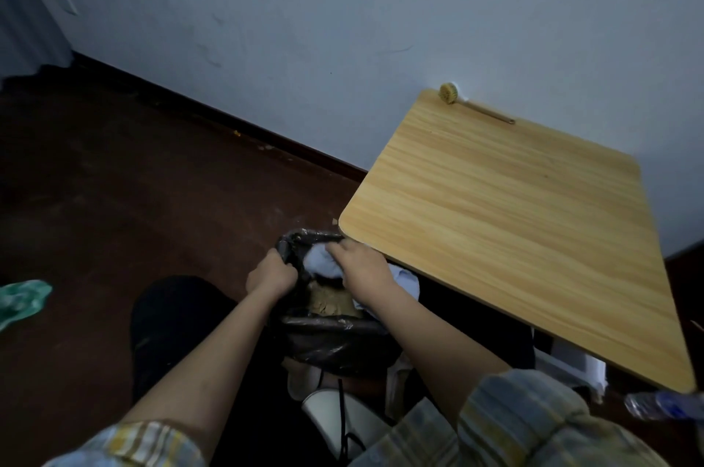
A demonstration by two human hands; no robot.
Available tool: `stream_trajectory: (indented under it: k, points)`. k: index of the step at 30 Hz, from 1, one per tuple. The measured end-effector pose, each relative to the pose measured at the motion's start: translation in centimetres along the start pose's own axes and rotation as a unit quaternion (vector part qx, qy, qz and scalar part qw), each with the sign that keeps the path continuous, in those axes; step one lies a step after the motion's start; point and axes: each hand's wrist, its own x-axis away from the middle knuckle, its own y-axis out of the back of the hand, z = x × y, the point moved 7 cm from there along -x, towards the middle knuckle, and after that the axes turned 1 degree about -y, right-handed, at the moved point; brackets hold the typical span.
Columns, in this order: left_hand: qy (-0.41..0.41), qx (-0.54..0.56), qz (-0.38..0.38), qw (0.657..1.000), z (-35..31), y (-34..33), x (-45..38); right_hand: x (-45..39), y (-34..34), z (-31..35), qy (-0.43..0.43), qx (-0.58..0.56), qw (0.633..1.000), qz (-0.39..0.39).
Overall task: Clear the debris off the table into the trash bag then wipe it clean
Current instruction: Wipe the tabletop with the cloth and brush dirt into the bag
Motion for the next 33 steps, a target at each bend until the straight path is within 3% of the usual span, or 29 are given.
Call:
stream_trajectory:
  k: [3,9,15,33]
  points:
    - [-0.006,-0.004,-0.008,1.0,0.0,0.0,0.6,1.2,-0.8,-1.0,-0.04,0.011,0.999,0.028]
    - [-0.01,-0.002,-0.015,1.0,-0.8,0.4,0.3,2.1,1.2,-2.5,-0.022,-0.012,1.0,-0.013]
    - [0.006,0.01,-0.036,0.999,-2.0,1.8,-1.3,1.3,7.5,-5.9,-0.072,-0.058,0.984,-0.15]
    - [0.047,0.068,-0.086,0.993,-11.3,5.1,-14.9,-9.7,11.1,-21.8,-0.28,-0.154,0.927,-0.199]
